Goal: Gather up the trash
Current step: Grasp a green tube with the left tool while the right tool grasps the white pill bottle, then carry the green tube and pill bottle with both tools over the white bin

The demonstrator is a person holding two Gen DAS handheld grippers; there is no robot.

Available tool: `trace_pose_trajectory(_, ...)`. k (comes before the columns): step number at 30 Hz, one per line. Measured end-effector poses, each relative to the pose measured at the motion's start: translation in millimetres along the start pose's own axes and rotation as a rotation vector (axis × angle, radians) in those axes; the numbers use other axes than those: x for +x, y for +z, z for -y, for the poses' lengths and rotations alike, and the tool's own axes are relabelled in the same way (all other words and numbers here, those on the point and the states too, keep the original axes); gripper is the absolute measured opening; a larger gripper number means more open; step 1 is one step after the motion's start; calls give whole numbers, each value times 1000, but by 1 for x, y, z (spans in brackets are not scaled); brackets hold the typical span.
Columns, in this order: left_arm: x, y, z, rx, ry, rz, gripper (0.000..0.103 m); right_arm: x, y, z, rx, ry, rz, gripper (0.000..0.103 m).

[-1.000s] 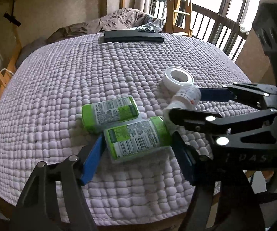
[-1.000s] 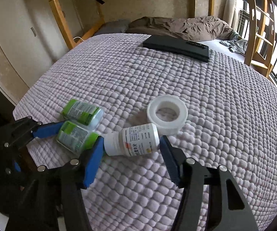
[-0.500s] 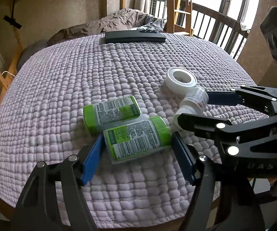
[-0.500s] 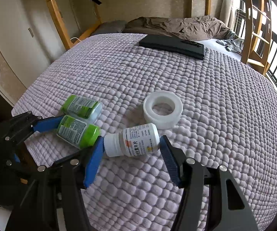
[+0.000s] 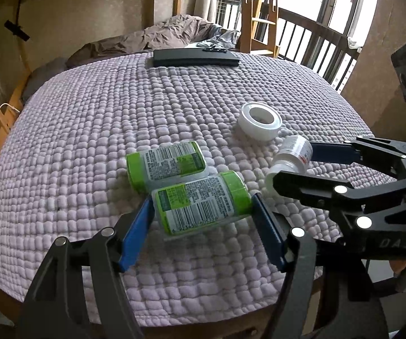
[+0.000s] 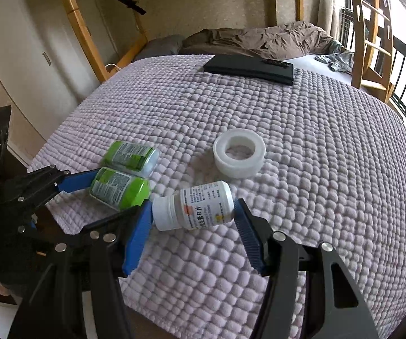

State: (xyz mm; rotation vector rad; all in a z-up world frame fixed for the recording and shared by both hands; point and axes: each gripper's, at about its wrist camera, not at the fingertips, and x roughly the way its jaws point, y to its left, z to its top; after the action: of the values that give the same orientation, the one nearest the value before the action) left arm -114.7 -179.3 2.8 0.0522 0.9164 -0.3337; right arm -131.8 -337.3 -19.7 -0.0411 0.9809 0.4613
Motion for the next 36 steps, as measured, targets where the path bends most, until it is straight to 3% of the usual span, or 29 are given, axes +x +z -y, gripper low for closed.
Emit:
trace_pose_trajectory(12,-6,-14,-3,15,10,-14,71,1,-15,3,19,-18,-5,58)
trace_pose_trajectory(20,-13,-14,-10,3,12,-2,71,10,-21,-5,-37,-72,-15,58)
trace_pose_trajectory(36,-30,-16,-8,10,-22,-6,71,-15,-34,-2,62,2,1,57)
